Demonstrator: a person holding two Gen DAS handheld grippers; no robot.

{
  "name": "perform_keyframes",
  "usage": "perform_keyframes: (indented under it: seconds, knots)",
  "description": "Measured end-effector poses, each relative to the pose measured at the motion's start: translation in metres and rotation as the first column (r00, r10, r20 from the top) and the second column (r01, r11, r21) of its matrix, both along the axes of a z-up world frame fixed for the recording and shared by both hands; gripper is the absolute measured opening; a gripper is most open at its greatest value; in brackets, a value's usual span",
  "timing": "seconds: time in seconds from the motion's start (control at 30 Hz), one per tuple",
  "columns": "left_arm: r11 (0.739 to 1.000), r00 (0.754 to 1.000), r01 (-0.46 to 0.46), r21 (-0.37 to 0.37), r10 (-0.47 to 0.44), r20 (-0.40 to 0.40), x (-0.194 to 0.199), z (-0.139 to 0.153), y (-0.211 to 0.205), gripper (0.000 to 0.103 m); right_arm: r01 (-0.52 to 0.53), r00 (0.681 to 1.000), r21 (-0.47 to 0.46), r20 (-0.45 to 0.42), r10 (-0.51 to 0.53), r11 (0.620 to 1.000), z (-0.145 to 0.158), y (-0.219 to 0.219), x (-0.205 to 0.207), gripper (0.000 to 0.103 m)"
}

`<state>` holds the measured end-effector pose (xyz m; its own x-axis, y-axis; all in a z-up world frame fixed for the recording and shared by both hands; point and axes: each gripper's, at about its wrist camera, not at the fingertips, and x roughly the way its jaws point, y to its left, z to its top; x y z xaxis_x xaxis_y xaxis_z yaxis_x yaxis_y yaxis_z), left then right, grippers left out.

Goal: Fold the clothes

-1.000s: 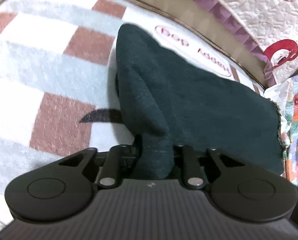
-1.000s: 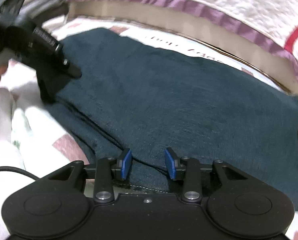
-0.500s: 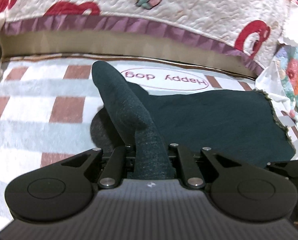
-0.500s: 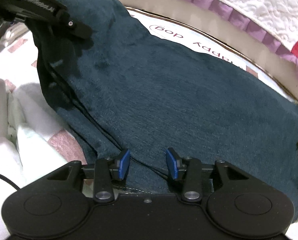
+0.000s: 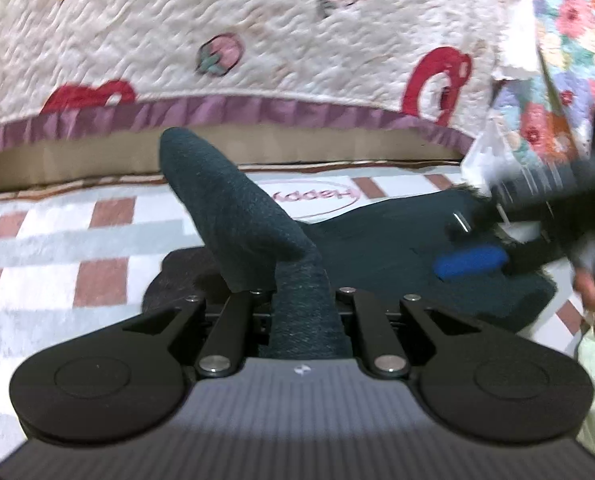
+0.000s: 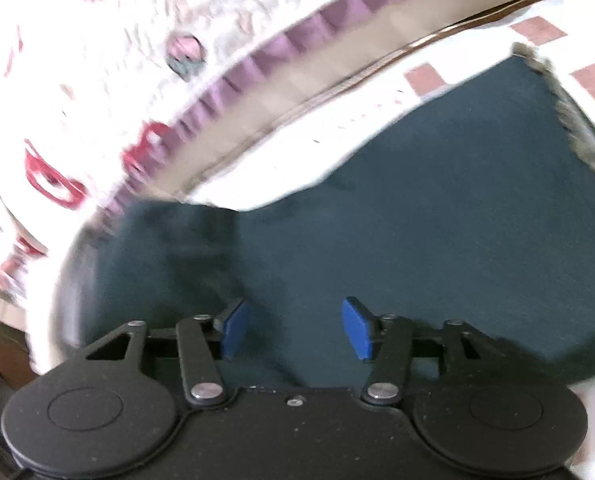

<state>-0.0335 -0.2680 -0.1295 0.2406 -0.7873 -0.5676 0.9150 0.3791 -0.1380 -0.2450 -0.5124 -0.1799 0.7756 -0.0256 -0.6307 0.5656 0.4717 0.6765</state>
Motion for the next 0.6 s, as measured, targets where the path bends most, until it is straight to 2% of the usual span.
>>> perform_keyframes:
  seconds: [0.07,0.17,0.33,0.47,0.53,0.6]
  knots:
    - [1.000,0.999,0.023,-0.019,-0.022,0.023,-0.010,0.002,0.001,0.010,-0.035,0.999,0.025,0.028,0.035,0.999,0.014,-0.003,0.018,0.068]
    - [0.997,0.997,0.056,-0.043,-0.053,0.056,-0.023,0.005,0.001,0.010,-0.084,0.995,0.064,0.057,0.081,0.994,0.031,-0.001,0.044,0.068]
    - [0.996,0.997,0.068,-0.064,-0.065,0.046,-0.022,0.000,0.005,0.010,-0.200,0.978,0.042,-0.056,0.202,0.979,0.029,0.006,0.083,0.071]
    - [0.994,0.998,0.064,-0.087,-0.063,0.018,-0.015,-0.006,0.010,0.010,-0.168,0.979,0.061,-0.110,0.174,0.984,0.016,0.004,0.088,0.071]
    - [0.993,0.998,0.062,-0.099,-0.062,0.004,-0.011,-0.009,0.012,0.010,-0.175,0.975,0.016,-0.138,0.176,0.984,0.018,0.007,0.088,0.071]
    - [0.992,0.998,0.061,-0.111,-0.063,-0.009,-0.010,-0.012,0.013,0.010,-0.185,0.977,0.023,-0.105,0.186,0.983,0.022,0.010,0.086,0.071]
